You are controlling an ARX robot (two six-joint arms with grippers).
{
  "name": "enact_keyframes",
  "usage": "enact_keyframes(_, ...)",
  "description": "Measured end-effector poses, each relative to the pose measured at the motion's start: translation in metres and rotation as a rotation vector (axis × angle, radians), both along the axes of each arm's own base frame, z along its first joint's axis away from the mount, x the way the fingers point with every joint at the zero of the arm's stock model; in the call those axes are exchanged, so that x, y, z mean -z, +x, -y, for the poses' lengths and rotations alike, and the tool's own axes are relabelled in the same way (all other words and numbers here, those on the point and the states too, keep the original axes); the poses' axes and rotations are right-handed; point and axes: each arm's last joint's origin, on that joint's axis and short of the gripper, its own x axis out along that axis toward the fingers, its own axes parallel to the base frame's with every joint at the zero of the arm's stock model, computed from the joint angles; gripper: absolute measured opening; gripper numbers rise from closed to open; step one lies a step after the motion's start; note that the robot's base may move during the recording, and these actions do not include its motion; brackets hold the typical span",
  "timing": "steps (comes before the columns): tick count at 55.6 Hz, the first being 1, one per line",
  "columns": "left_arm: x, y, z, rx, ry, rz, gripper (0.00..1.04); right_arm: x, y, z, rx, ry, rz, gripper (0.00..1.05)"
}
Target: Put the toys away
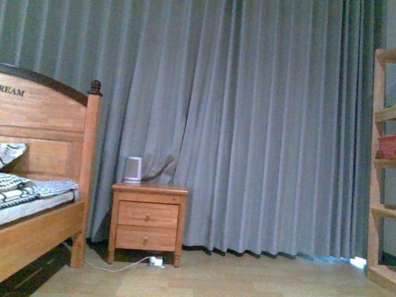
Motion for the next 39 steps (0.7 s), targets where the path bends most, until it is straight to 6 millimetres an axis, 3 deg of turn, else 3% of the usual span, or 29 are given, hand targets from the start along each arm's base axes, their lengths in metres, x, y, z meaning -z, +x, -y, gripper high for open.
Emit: enact_keyframes(39,0.0000,0.0000,0.0000,0.000,0.000,0.000,0.98,0.0000,0.0000,0.0000,0.000,0.000,0.000,0.06)
